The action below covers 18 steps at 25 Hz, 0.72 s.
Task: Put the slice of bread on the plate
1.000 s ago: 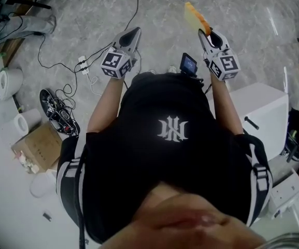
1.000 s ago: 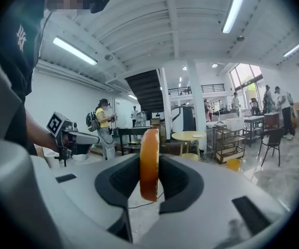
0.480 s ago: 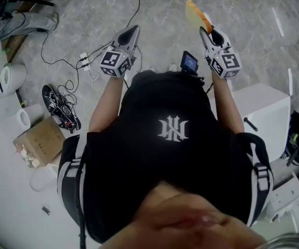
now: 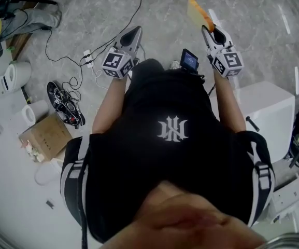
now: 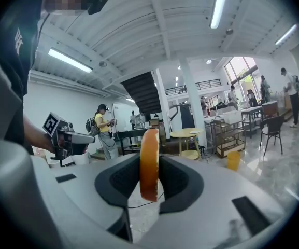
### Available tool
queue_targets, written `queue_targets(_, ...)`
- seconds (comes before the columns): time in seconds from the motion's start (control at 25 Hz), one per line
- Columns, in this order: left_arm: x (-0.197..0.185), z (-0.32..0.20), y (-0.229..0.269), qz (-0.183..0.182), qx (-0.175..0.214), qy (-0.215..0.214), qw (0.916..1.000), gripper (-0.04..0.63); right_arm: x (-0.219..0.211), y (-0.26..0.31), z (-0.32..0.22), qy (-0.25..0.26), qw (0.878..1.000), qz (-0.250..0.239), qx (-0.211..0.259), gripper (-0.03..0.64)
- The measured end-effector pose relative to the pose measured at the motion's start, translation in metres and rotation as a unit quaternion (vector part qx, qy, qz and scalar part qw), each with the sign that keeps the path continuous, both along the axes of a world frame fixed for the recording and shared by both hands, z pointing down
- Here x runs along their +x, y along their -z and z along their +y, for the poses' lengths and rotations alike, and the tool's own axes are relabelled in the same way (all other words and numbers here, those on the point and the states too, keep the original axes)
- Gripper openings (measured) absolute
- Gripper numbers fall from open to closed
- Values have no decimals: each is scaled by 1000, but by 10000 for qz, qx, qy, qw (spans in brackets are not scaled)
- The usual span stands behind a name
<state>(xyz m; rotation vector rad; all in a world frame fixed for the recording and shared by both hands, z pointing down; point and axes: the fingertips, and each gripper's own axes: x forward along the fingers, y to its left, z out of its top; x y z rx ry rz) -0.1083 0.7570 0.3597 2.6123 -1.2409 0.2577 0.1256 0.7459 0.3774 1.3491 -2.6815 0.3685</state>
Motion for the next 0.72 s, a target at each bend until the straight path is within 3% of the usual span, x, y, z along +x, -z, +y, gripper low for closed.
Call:
queue_targets(0.36, -9, -19, -12, 34, -175, -4, 9998, 9, -13, -9, -11, 20, 9999, 16, -147, 95)
queue_targets(0.72, -9, -97, -23, 255, -149, -204, 9994, 9, -14, -16, -66, -166, 9989, 288, -333, 95)
